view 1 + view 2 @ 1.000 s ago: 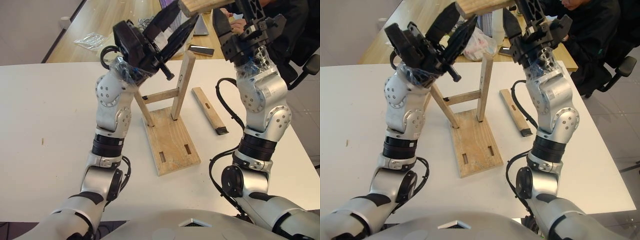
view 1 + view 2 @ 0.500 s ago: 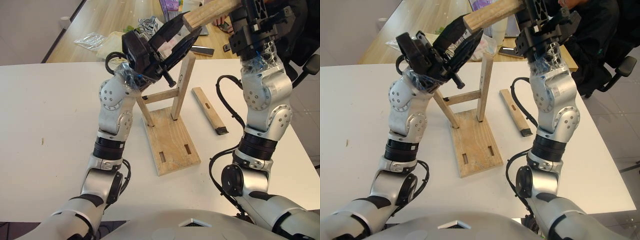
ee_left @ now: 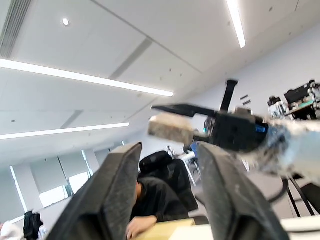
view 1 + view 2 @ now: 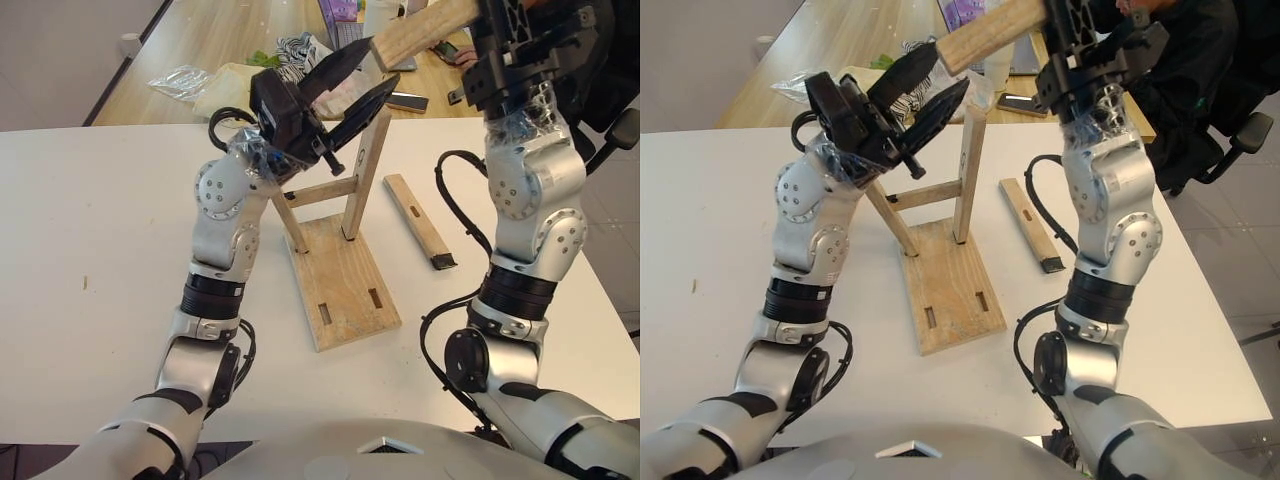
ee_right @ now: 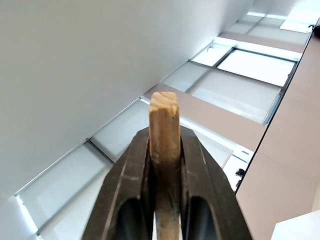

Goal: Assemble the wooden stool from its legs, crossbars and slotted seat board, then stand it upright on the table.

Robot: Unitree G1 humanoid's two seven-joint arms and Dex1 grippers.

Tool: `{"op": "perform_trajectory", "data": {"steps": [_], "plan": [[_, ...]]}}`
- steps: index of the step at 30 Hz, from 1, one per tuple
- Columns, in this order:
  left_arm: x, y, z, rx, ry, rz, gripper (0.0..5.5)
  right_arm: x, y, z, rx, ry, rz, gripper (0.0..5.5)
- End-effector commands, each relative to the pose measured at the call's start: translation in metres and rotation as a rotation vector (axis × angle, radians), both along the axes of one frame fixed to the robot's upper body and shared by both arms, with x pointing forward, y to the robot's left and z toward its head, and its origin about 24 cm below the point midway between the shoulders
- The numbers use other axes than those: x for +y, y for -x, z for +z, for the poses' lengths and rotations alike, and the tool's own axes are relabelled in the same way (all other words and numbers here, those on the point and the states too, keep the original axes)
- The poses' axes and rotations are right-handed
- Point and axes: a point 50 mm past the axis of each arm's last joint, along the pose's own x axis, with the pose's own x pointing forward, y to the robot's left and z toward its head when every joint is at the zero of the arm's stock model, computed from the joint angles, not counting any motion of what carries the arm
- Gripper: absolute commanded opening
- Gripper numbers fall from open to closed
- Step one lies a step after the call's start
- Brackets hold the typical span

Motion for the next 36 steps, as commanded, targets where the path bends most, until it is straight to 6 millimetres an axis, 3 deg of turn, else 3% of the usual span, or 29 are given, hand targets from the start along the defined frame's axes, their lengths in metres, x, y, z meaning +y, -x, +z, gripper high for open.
{"op": "perform_trajectory", "data": {"steps": [1,4,7,10,12,23,36], "plan": [[0.023,-0.003,-0.003,0.019,-0.022,0.091,2.57,-0.038,-0.013,-0.015,0.036,0.033,-0.220,0.39],[0.043,-0.007,0.029,-0.017,0.123,0.207,2.90,-0.058,-0.025,-0.061,0.103,0.349,-0.444,0.39],[0.065,-0.015,0.052,0.021,0.304,0.288,2.90,-0.052,-0.033,-0.107,0.118,0.666,-0.518,0.39],[0.078,-0.022,0.051,0.055,0.337,0.355,2.90,-0.034,-0.035,-0.138,0.064,0.866,-0.505,0.39],[0.075,-0.028,0.047,0.096,0.351,0.339,2.90,-0.031,-0.033,-0.153,0.060,0.930,-0.519,0.39],[0.067,-0.034,0.036,0.154,0.352,0.309,2.90,-0.052,-0.031,-0.184,0.155,0.989,-0.653,0.39],[0.064,-0.037,0.033,0.169,0.339,0.298,2.90,-0.036,-0.036,-0.203,0.107,1.156,-0.573,0.39]]}}
